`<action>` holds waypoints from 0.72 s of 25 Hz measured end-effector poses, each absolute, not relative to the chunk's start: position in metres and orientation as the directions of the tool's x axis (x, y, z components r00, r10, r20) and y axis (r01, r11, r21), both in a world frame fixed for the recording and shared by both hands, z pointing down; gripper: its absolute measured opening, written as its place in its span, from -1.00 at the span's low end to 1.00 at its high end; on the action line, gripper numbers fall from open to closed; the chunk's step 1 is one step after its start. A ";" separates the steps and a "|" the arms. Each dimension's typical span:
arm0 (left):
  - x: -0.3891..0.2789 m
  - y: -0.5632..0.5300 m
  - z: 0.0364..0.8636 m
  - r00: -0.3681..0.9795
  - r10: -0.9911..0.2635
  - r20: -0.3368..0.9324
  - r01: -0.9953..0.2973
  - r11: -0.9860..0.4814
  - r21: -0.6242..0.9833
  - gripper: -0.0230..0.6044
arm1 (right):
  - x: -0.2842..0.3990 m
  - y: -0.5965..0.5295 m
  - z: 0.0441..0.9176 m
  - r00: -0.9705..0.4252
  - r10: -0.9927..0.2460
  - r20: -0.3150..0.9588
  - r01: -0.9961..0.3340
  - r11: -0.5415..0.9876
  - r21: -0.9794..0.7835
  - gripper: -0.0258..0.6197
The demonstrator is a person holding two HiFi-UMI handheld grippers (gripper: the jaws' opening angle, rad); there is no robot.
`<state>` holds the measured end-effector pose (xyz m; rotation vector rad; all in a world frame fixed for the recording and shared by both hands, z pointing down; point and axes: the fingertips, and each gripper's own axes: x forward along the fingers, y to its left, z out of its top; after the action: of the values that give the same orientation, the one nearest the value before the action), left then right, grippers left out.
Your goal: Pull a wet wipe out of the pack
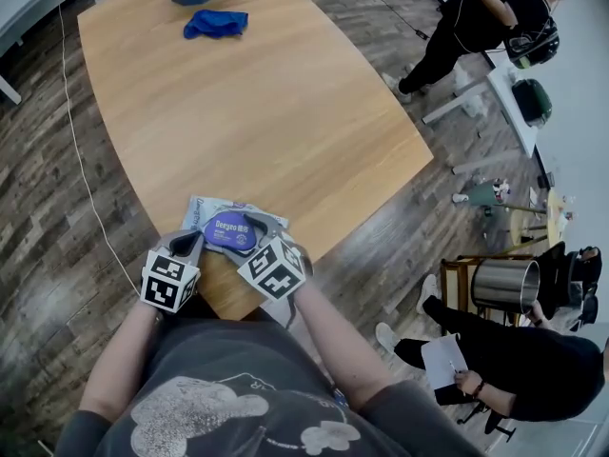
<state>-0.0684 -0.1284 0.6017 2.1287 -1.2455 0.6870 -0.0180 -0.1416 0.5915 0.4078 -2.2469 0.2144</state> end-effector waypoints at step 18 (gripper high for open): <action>-0.067 -0.128 0.602 0.430 -0.591 0.682 -0.889 -0.411 0.204 -0.87 | -0.015 -0.147 0.580 -0.706 -0.062 0.705 -0.351 0.895 -0.274 0.05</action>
<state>-0.0668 -0.1285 0.6025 2.1359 -1.2427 0.7075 -0.0147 -0.1475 0.5801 0.2942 -2.3193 0.5090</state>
